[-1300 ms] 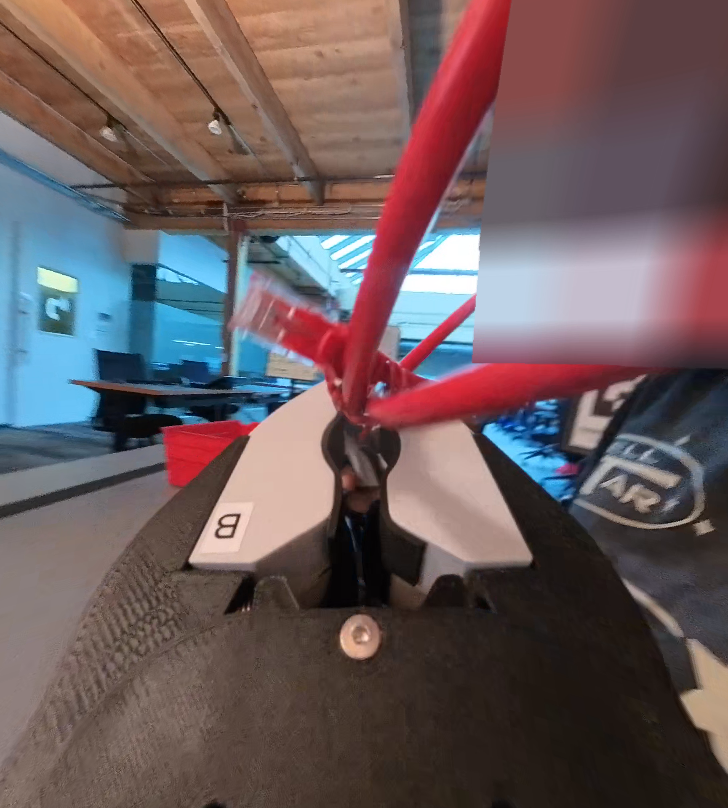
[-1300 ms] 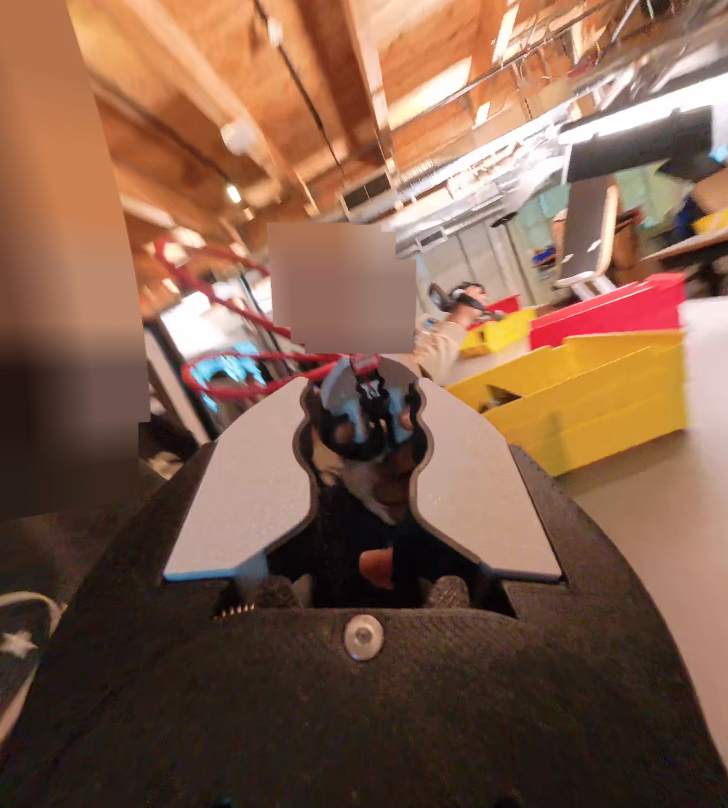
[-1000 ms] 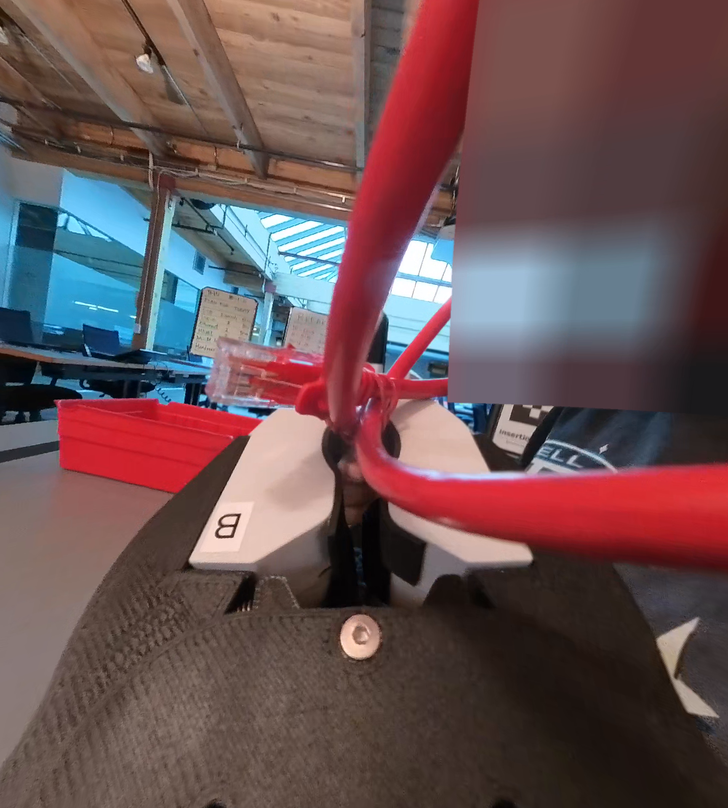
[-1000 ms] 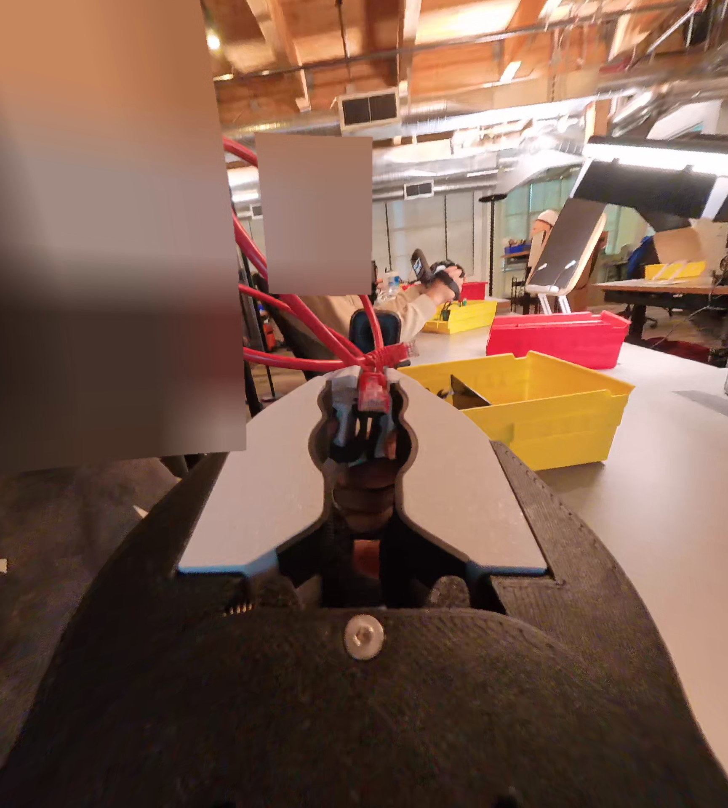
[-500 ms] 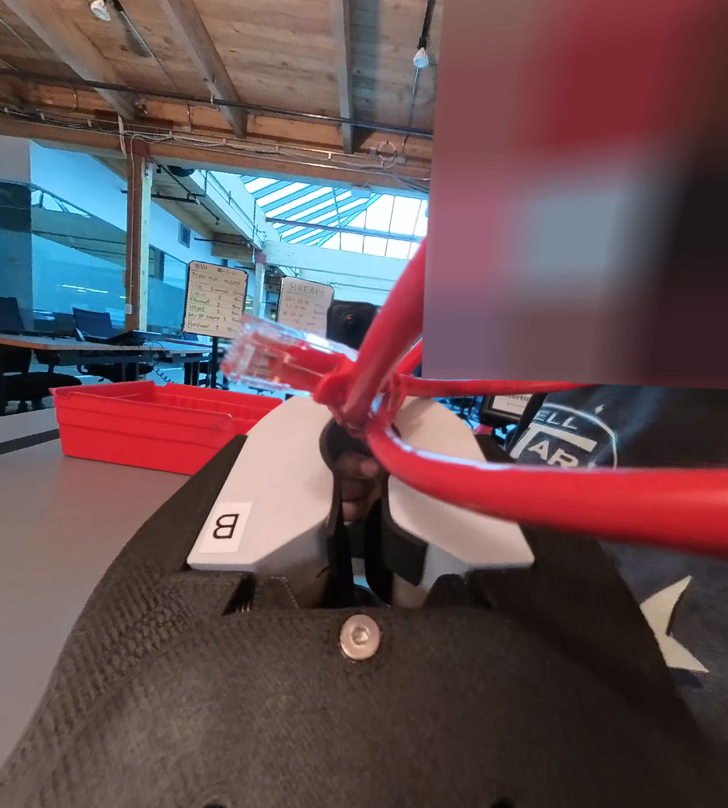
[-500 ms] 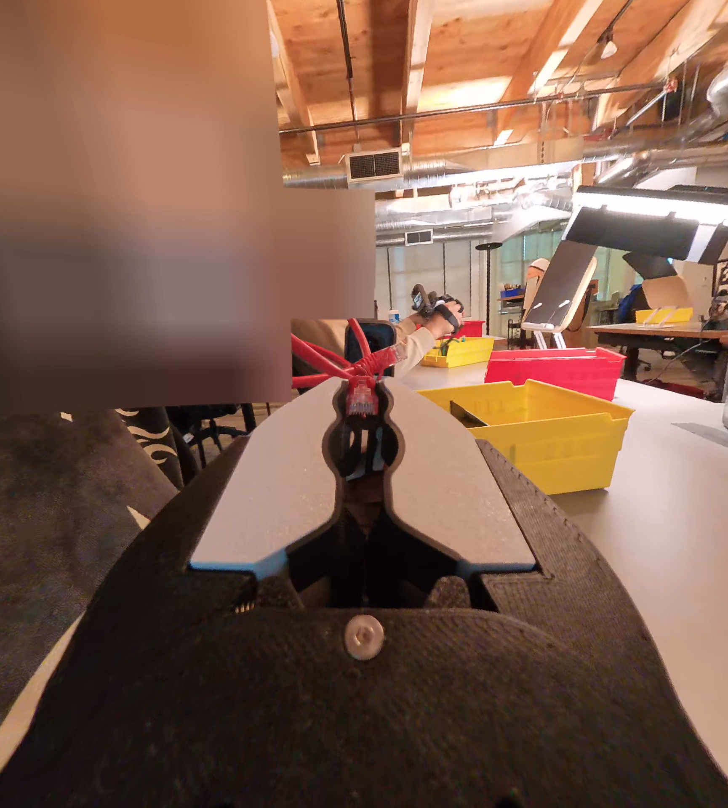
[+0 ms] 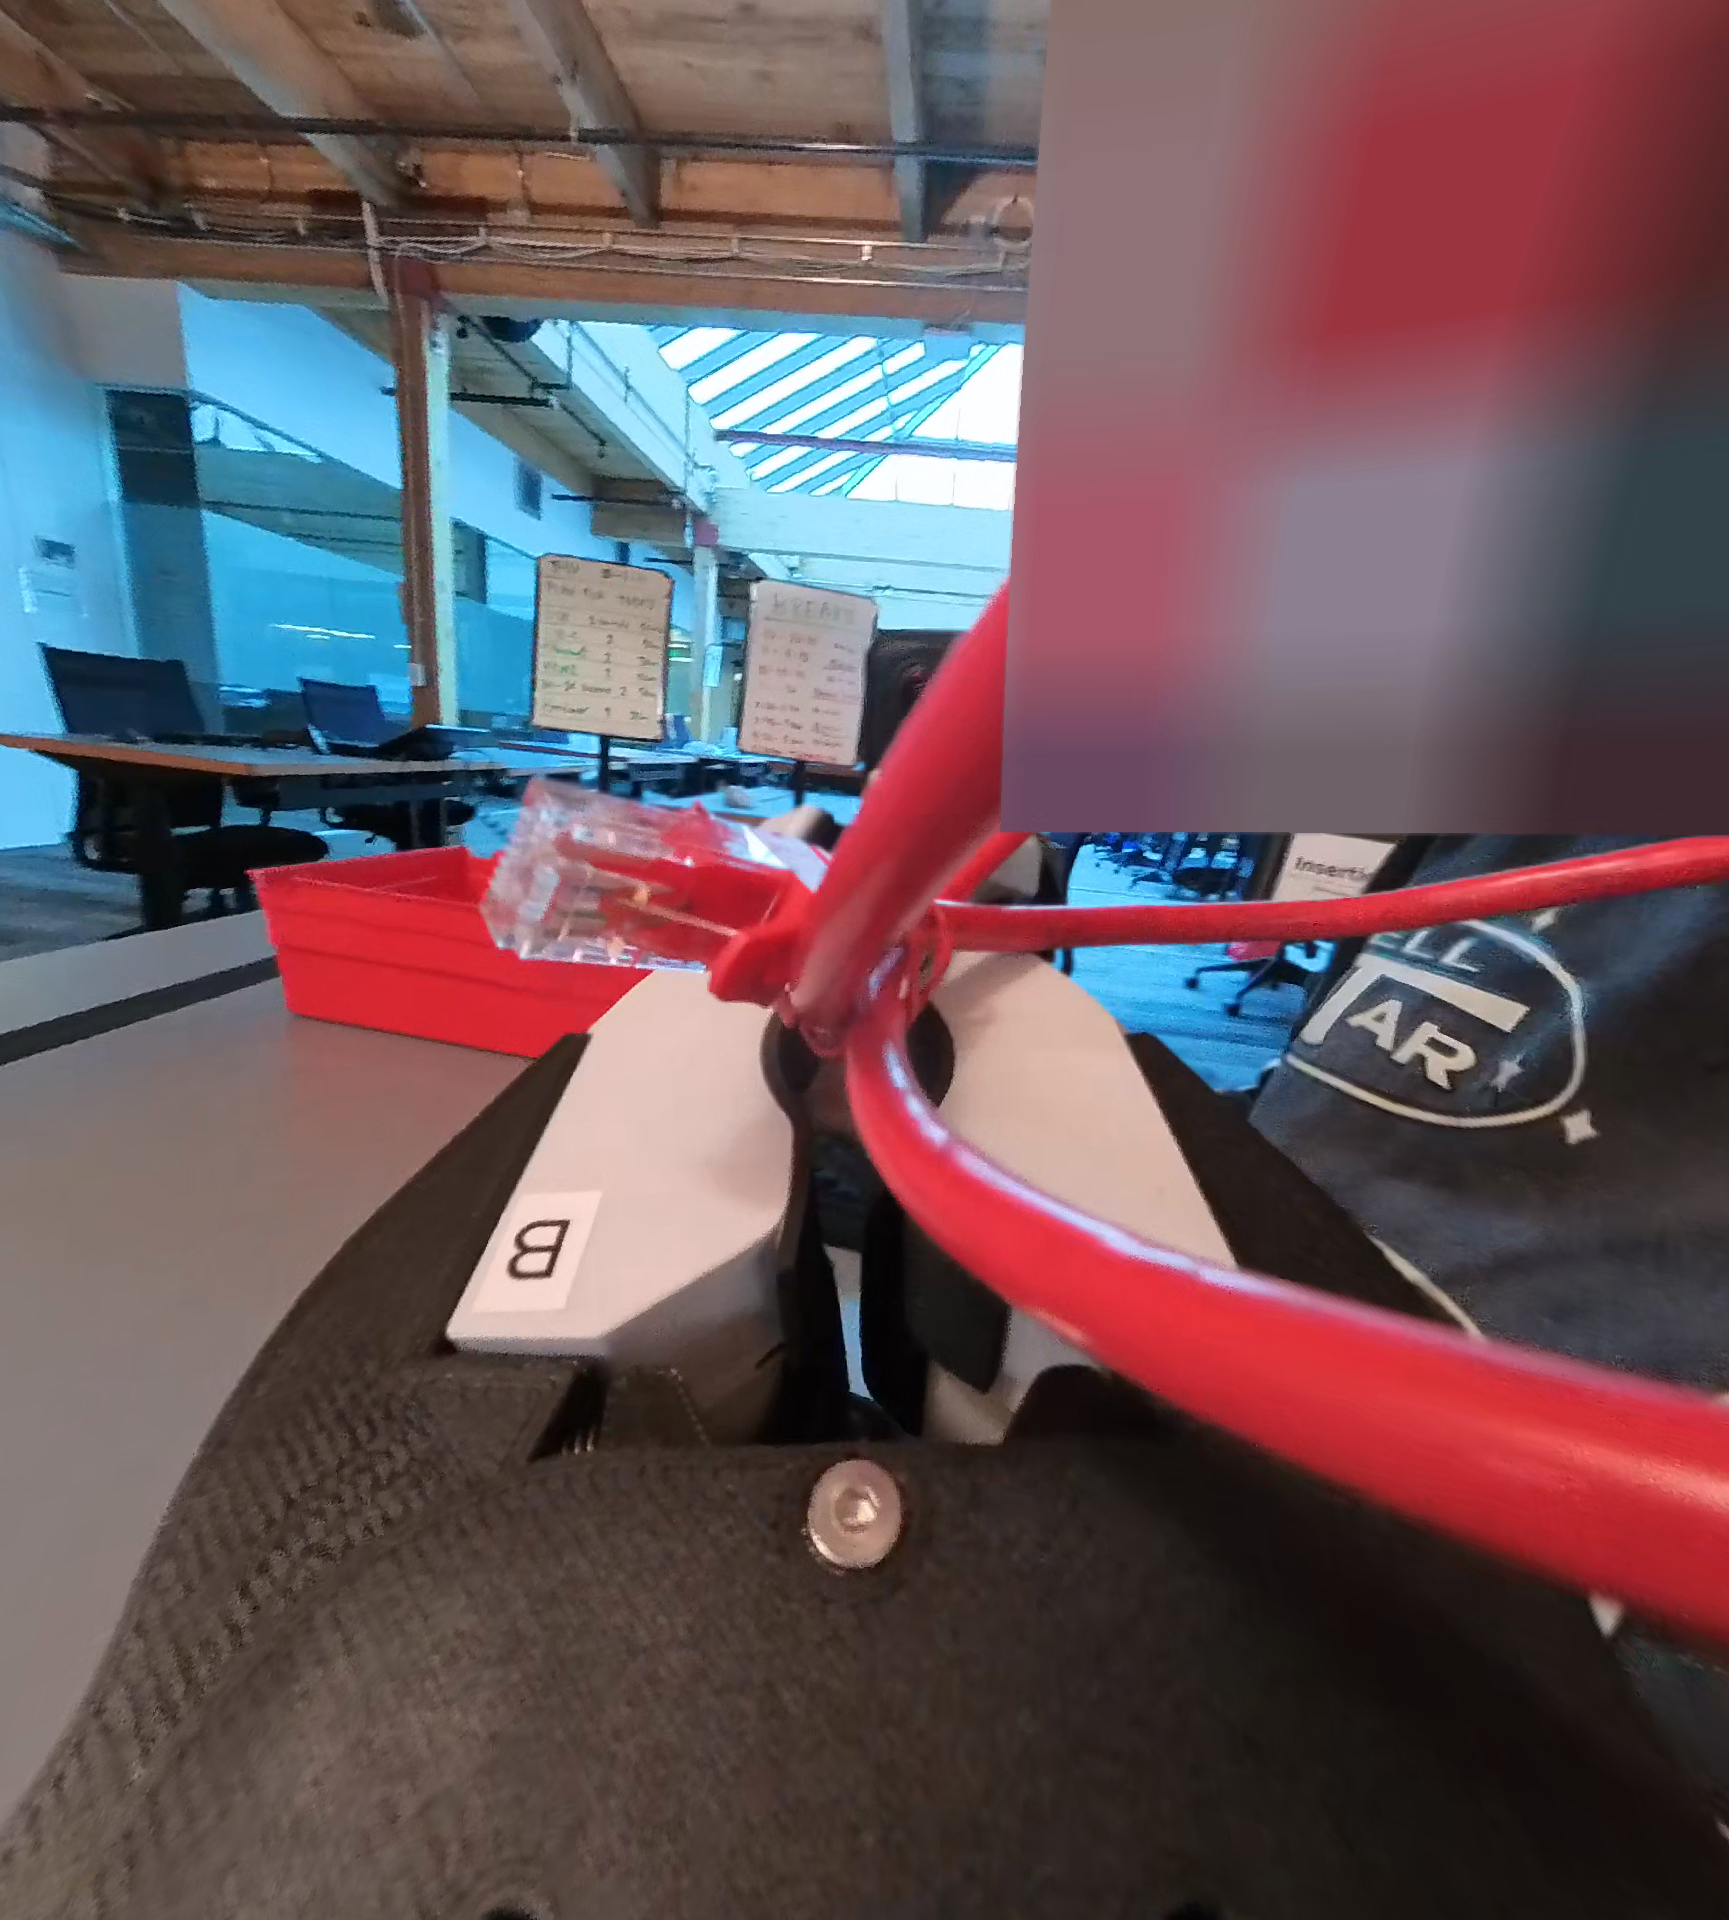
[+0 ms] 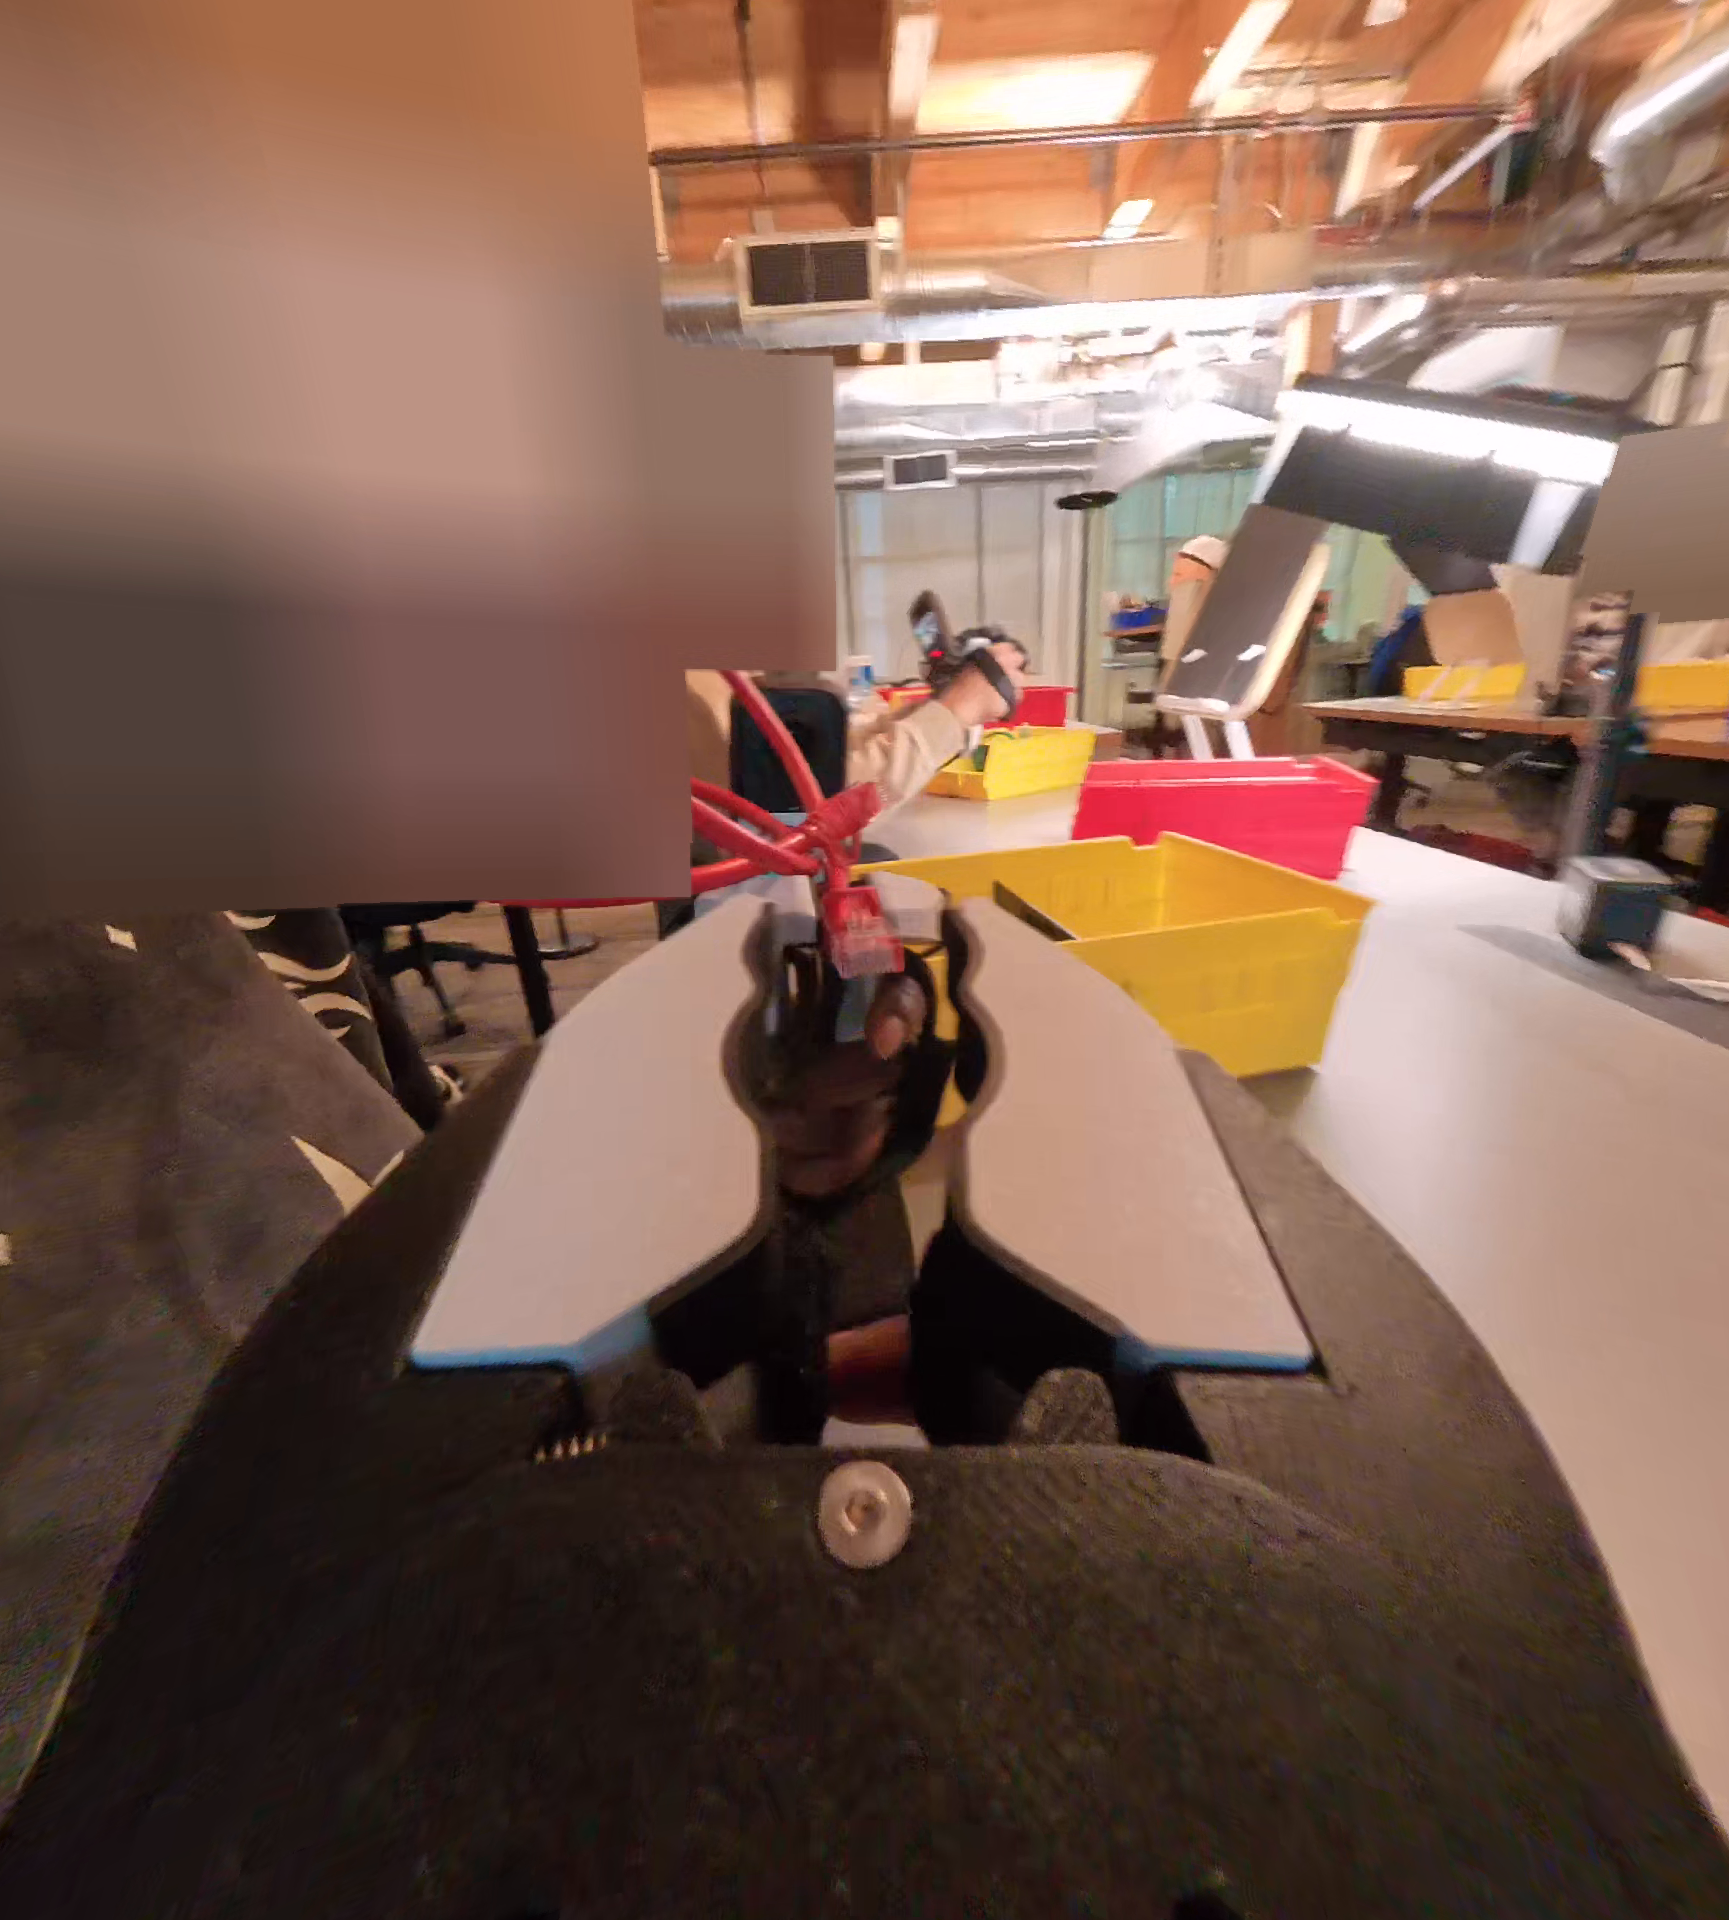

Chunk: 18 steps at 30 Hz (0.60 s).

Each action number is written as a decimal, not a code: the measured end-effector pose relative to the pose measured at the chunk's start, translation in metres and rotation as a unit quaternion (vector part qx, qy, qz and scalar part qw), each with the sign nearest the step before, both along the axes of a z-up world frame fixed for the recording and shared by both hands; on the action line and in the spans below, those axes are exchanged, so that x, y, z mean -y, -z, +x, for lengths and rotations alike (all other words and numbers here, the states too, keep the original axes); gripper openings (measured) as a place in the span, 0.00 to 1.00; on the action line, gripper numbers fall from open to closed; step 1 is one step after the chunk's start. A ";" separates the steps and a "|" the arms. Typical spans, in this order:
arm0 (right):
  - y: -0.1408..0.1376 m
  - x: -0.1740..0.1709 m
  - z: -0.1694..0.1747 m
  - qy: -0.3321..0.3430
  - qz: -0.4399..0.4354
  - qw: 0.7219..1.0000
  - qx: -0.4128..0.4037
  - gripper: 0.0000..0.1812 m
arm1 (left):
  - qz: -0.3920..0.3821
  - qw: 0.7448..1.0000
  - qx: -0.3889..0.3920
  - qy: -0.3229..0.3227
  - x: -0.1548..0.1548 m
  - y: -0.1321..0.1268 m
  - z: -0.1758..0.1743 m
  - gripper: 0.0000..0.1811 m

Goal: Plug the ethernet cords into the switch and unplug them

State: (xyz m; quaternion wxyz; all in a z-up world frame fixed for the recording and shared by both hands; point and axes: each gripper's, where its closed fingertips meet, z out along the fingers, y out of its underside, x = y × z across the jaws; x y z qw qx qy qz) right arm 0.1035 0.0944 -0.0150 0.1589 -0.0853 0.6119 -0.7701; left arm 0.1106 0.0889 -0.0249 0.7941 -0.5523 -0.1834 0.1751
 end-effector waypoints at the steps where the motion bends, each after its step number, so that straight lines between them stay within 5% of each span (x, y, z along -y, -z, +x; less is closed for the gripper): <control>1: -0.004 -0.010 -0.009 0.019 0.009 1.000 0.002 0.22 | -0.005 1.000 0.002 -0.009 0.003 0.000 -0.001 0.07; 5: 0.013 -0.054 -0.058 0.124 0.125 0.984 -0.013 0.28 | -0.024 0.999 0.003 -0.023 0.010 0.007 -0.002 0.07; 9: 0.080 -0.085 -0.103 0.229 0.298 0.926 -0.019 0.35 | -0.027 0.999 0.011 -0.034 0.011 0.016 -0.008 0.07; 12: 0.122 -0.090 -0.116 0.255 0.406 0.877 -0.033 0.40 | -0.044 0.998 0.011 -0.040 0.009 0.020 -0.010 0.07; 18: 0.154 -0.075 -0.133 0.276 0.513 0.811 -0.061 0.38 | -0.072 0.996 0.022 -0.055 0.007 0.031 -0.017 0.07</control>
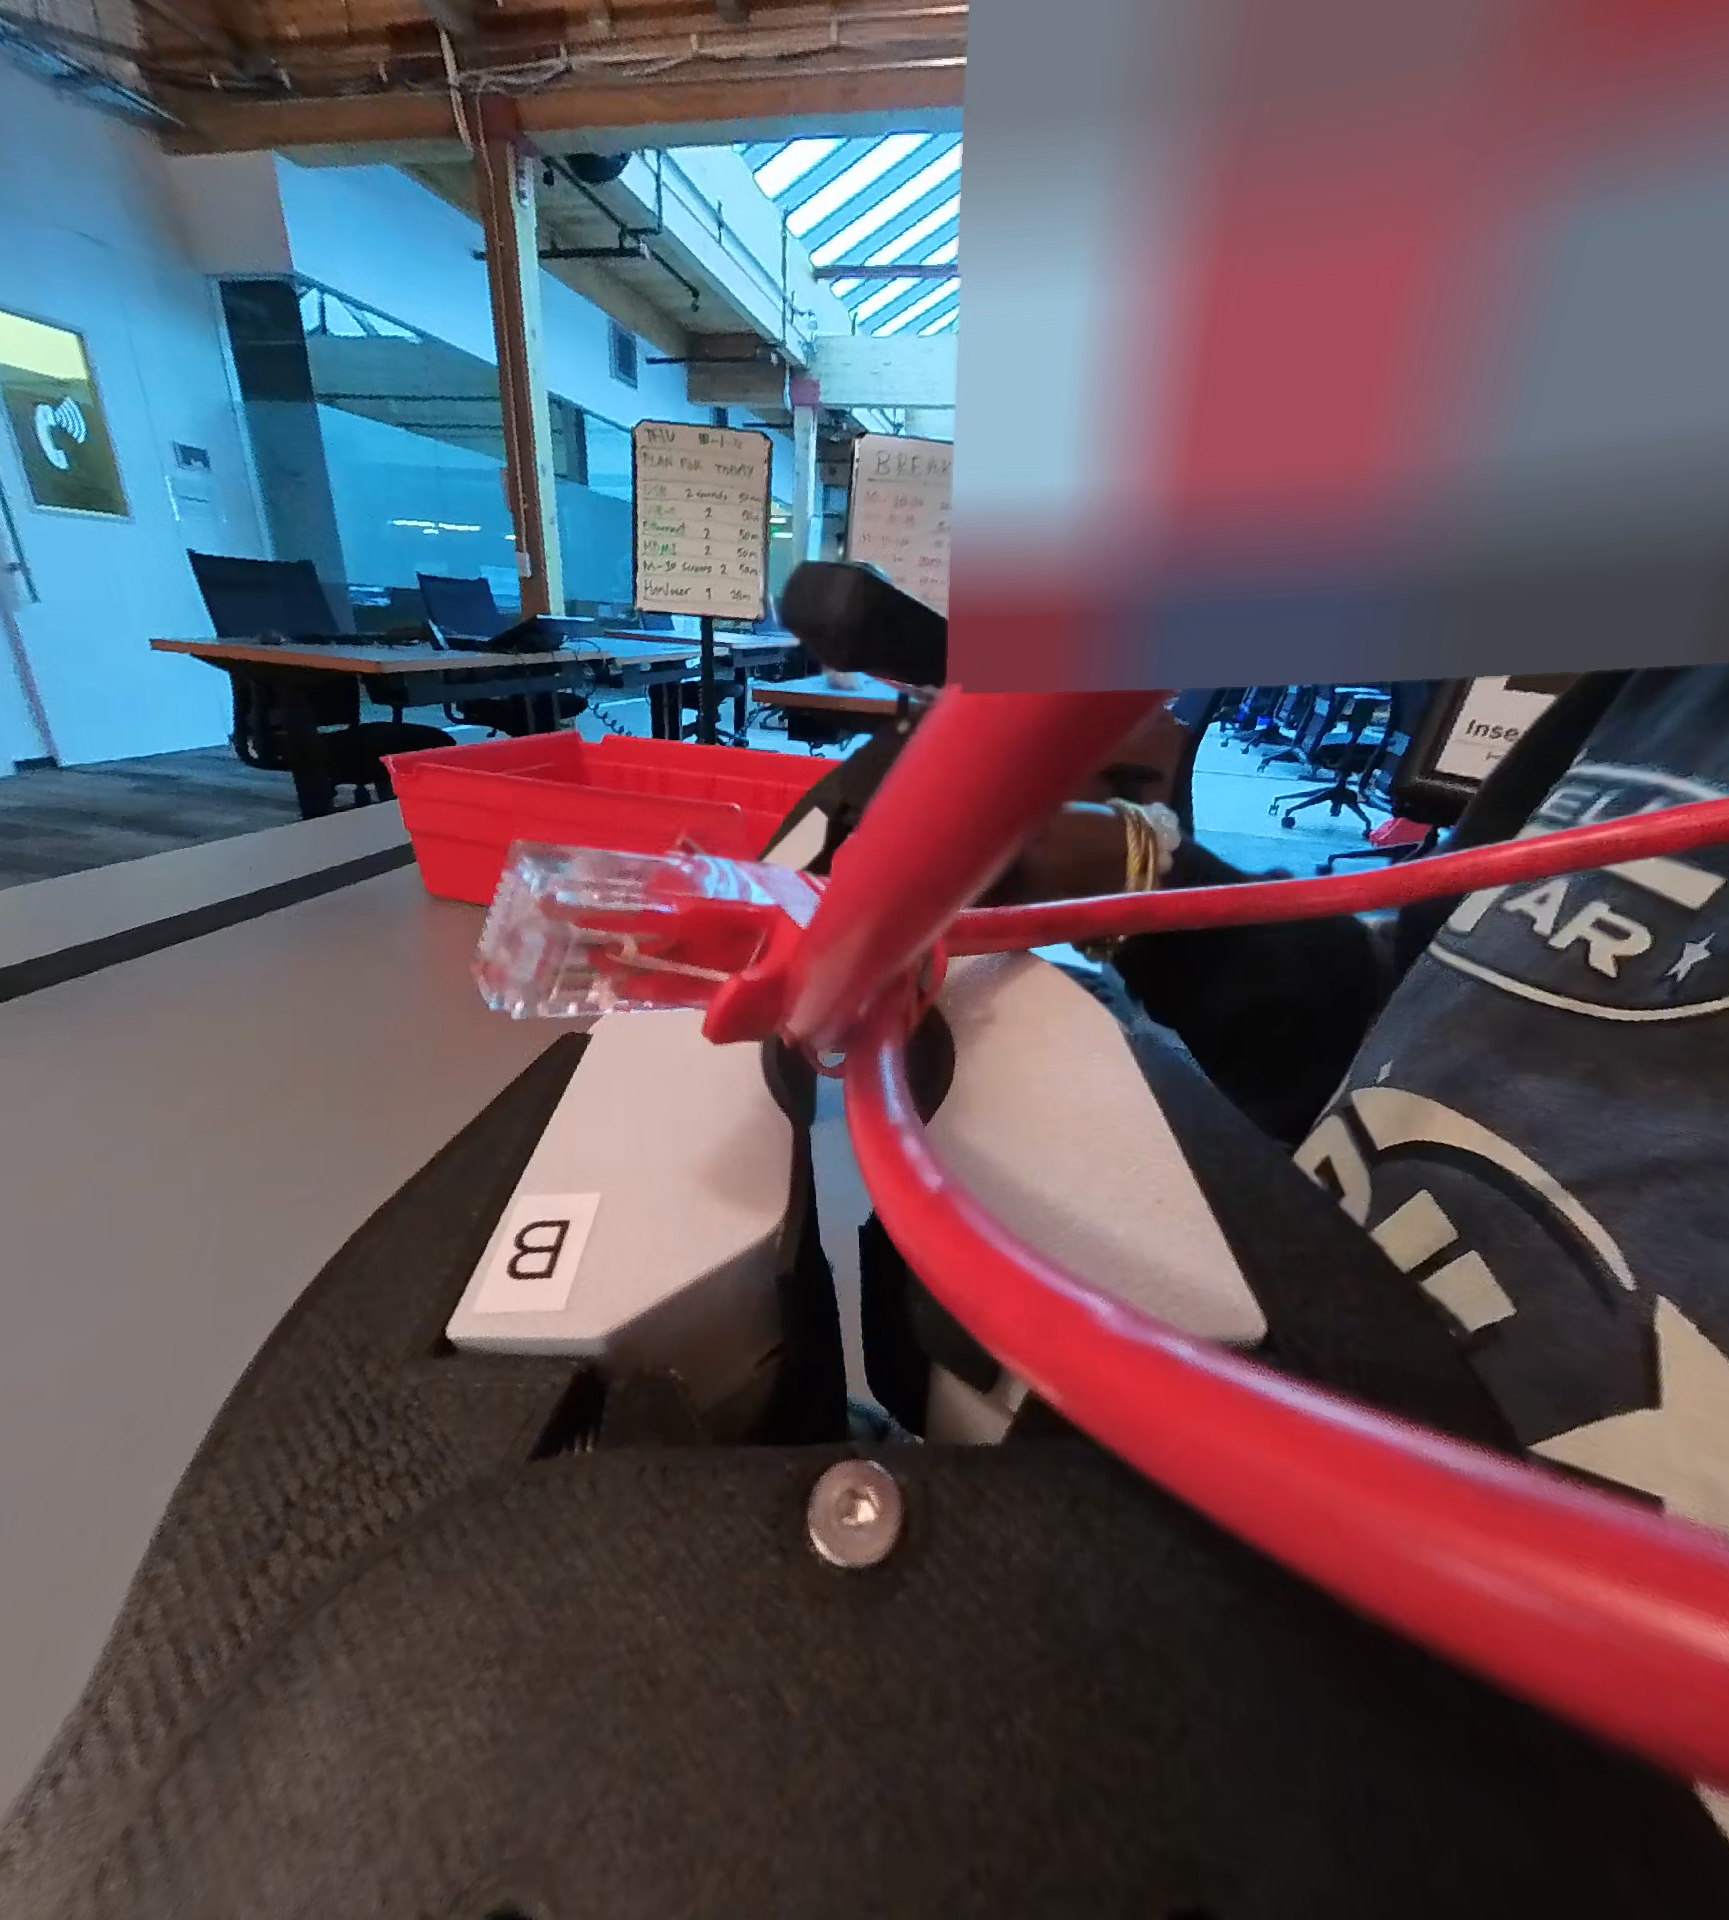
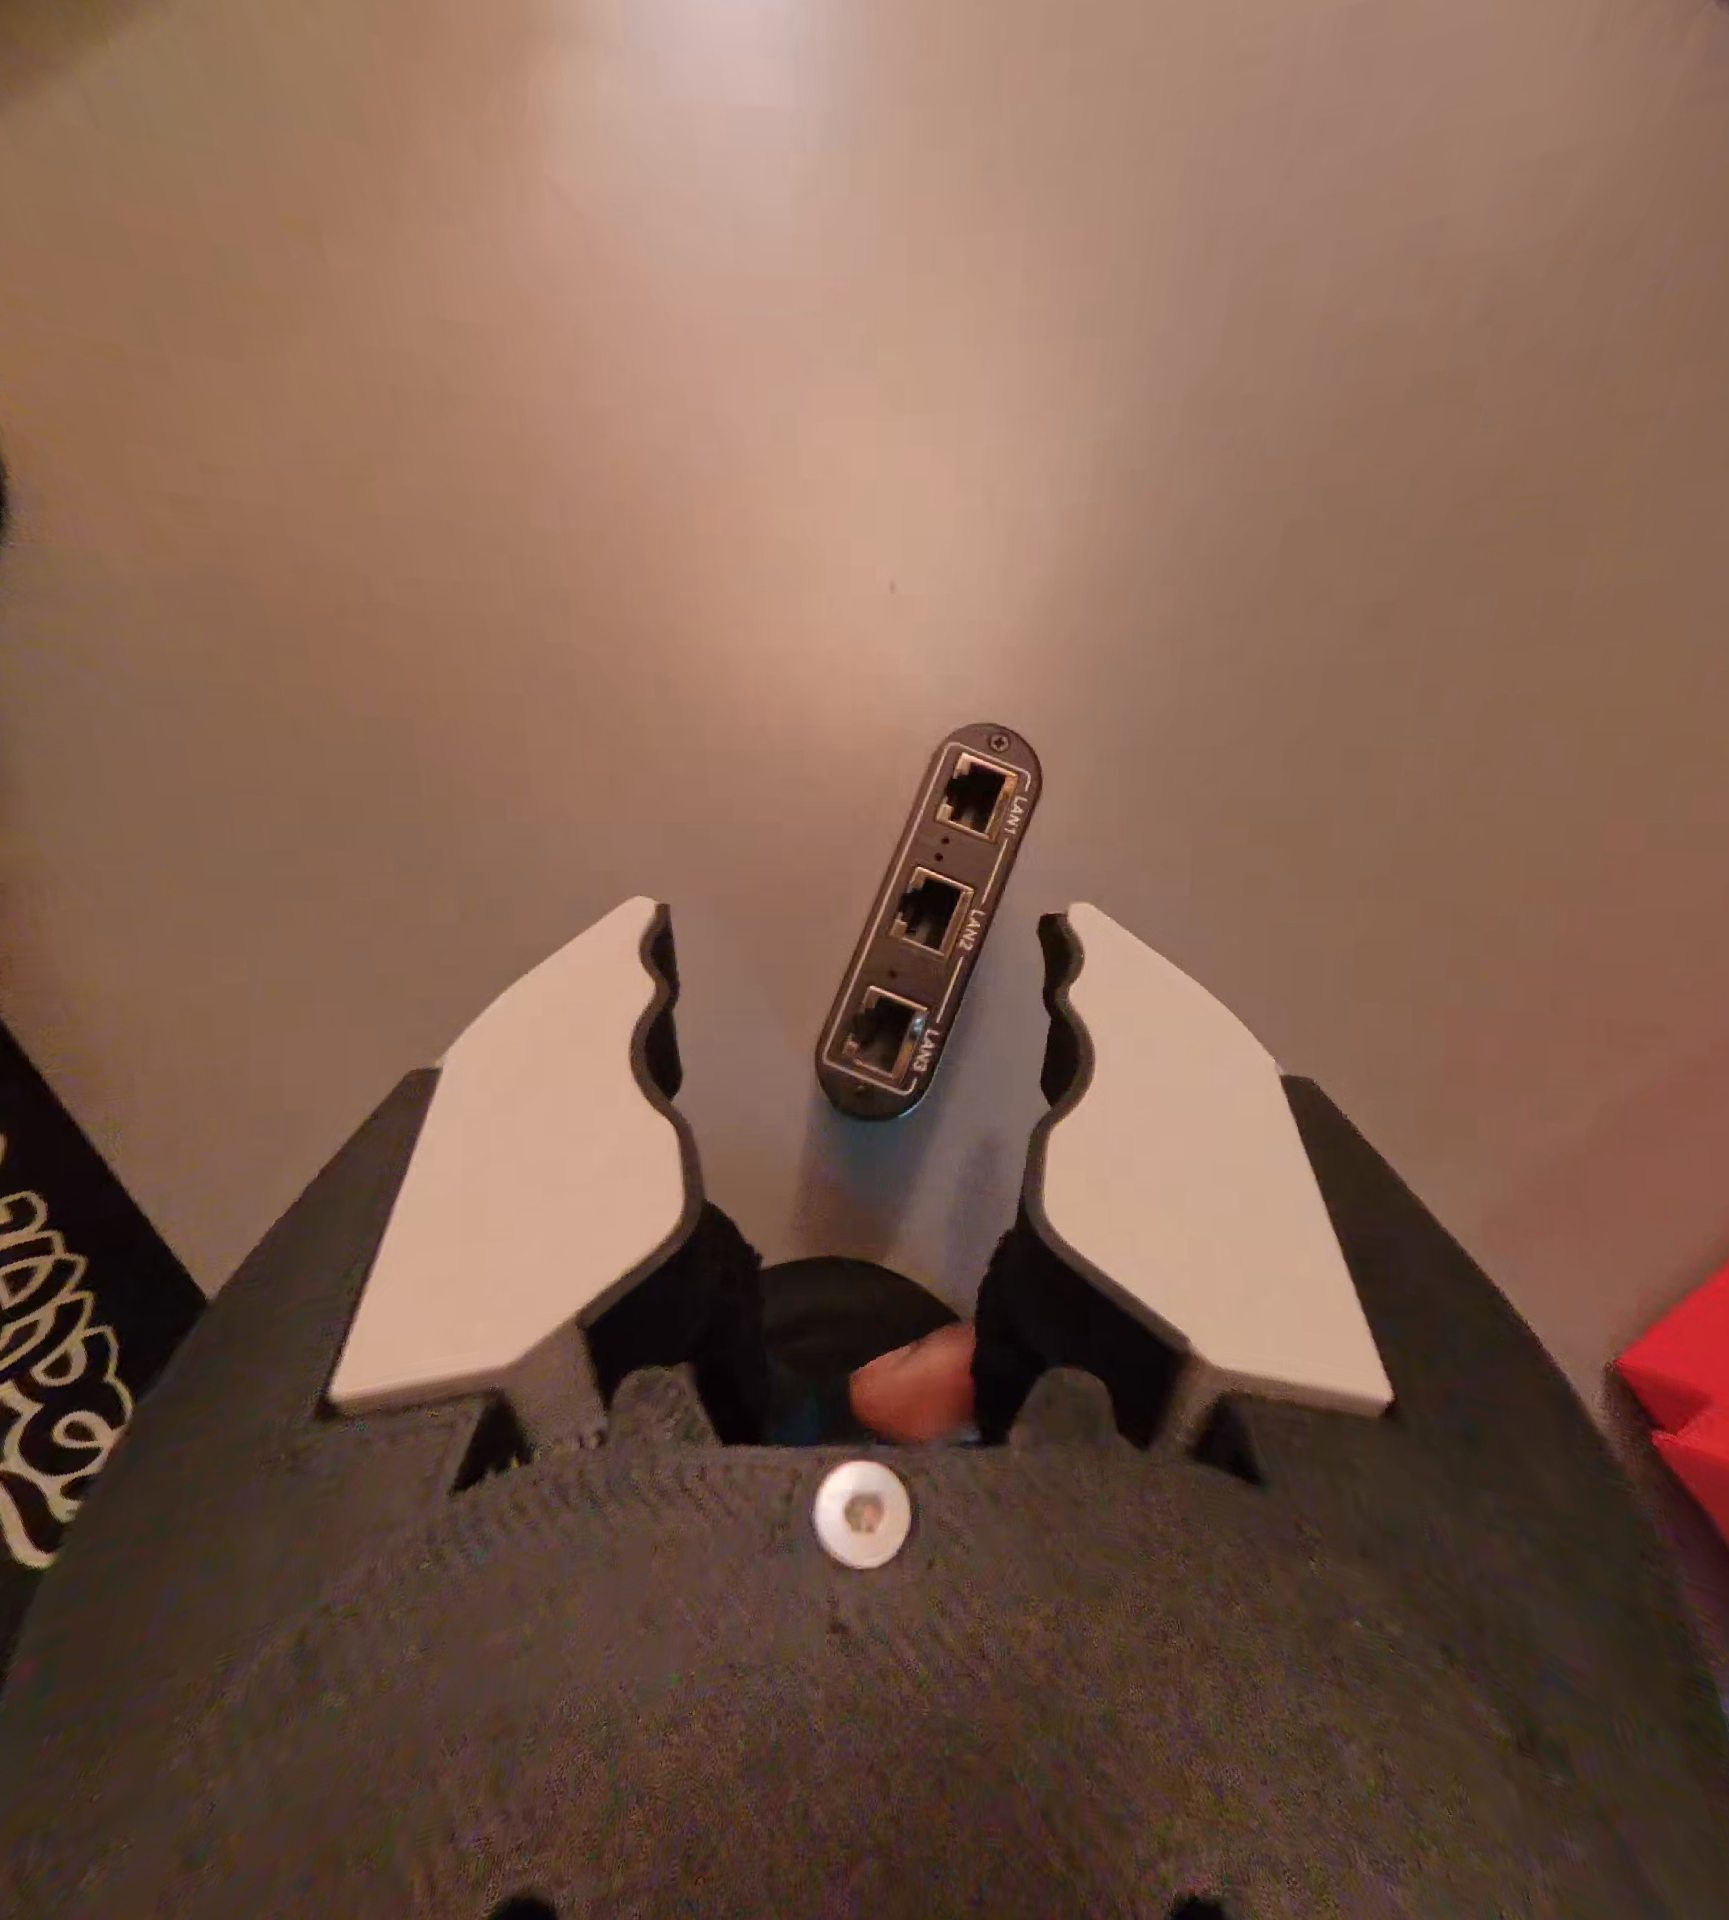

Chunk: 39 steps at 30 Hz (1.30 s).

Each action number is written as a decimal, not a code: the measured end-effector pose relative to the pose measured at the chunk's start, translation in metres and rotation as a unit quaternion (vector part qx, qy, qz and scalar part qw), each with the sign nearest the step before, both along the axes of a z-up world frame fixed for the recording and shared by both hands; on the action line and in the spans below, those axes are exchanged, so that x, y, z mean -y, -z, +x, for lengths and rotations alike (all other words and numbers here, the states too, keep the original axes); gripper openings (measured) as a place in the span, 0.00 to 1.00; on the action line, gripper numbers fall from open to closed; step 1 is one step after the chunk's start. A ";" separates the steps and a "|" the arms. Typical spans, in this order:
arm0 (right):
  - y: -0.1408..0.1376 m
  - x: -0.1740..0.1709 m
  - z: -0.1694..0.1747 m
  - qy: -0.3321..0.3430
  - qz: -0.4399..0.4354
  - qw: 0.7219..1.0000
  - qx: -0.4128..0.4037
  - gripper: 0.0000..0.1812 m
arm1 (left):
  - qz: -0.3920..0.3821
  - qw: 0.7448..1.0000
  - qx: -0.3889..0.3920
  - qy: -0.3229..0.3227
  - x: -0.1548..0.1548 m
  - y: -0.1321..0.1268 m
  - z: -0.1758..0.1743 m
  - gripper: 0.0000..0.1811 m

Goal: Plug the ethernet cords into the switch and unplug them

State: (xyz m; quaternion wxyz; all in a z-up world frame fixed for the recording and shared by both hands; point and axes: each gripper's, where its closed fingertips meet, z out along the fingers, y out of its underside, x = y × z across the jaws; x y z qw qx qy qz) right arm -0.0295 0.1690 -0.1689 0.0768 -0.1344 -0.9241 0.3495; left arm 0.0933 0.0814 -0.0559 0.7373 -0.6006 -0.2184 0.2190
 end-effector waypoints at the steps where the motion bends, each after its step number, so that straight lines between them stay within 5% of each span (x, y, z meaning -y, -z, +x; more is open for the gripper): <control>1: 0.005 0.001 -0.002 0.002 0.028 1.000 0.008 0.36 | -0.005 1.000 0.003 -0.003 0.000 0.002 -0.001 0.07; 10: 0.012 0.001 -0.012 -0.052 0.127 0.990 0.009 0.33 | -0.015 1.000 0.002 -0.006 0.000 0.004 -0.002 0.07; 15: -0.021 -0.009 0.008 -0.272 0.122 0.950 -0.096 0.41 | 0.017 1.000 0.014 0.003 0.005 0.003 -0.002 0.06; 18: -0.046 -0.012 0.010 -0.407 0.122 0.881 -0.206 0.37 | 0.015 1.000 0.012 0.004 0.004 0.003 -0.002 0.06; 21: -0.039 -0.016 -0.001 -0.509 0.194 0.785 -0.295 0.34 | 0.018 1.000 0.011 0.011 0.002 0.001 0.000 0.07; 26: -0.008 -0.025 -0.018 -0.659 0.300 0.570 -0.389 0.34 | 0.019 1.000 0.009 0.014 0.002 -0.002 0.001 0.07; 29: 0.001 -0.022 -0.017 -0.725 0.283 0.486 -0.398 0.36 | 0.023 0.999 0.014 0.018 0.003 -0.001 -0.001 0.07; 34: 0.020 -0.011 -0.014 -0.784 0.272 0.381 -0.408 0.37 | 0.021 0.999 0.025 0.029 0.000 0.003 -0.003 0.06; 37: 0.039 -0.013 -0.017 -0.799 0.293 0.343 -0.398 0.31 | 0.023 0.999 0.028 0.033 0.000 0.004 -0.003 0.07; 39: 0.048 -0.014 -0.015 -0.803 0.296 0.341 -0.389 0.22 | 0.024 0.999 0.028 0.033 0.000 0.004 -0.002 0.07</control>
